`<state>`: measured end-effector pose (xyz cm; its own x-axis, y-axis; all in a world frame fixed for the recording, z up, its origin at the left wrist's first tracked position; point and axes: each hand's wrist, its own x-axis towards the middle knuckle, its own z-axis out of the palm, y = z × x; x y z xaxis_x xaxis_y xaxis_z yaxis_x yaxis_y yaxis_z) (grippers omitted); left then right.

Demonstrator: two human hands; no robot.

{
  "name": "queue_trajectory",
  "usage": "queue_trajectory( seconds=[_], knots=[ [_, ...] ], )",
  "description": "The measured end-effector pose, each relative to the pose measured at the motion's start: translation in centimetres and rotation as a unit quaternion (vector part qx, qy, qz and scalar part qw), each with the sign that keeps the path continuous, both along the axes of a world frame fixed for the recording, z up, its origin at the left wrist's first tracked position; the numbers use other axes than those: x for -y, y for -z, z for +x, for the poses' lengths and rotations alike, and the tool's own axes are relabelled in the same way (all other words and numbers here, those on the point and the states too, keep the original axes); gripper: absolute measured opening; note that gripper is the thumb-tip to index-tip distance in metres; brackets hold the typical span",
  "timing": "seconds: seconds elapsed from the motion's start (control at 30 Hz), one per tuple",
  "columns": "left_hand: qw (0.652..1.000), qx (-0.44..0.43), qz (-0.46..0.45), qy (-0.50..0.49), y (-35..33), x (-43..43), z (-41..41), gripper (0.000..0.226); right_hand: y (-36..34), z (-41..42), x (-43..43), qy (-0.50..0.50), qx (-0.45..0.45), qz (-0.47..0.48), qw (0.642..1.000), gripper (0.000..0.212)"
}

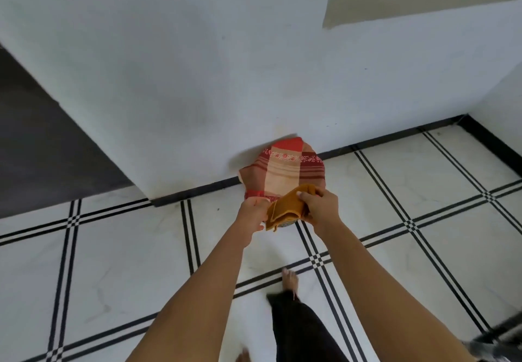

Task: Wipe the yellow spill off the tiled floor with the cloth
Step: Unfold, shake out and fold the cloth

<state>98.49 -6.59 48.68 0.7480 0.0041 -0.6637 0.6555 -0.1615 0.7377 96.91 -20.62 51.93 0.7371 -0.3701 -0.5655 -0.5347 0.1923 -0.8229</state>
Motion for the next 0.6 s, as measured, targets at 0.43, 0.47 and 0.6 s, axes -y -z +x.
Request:
queue_trajectory(
  seconds=[0.43,0.47,0.6],
  knots=[
    [0.992,-0.084,-0.033,-0.086,18.8,8.6,28.9,0.024,20.4,29.5,7.0,0.137,-0.048,0.081,0.986,0.024],
    [0.991,-0.086,-0.036,-0.094,20.7,9.2,30.2,0.025,22.7,30.5,7.4,0.147,-0.057,0.1,0.982,0.021],
    [0.986,-0.133,-0.037,-0.098,29.3,11.2,32.0,0.028,32.6,31.2,8.4,0.179,-0.149,0.169,0.958,0.014]
  ],
)
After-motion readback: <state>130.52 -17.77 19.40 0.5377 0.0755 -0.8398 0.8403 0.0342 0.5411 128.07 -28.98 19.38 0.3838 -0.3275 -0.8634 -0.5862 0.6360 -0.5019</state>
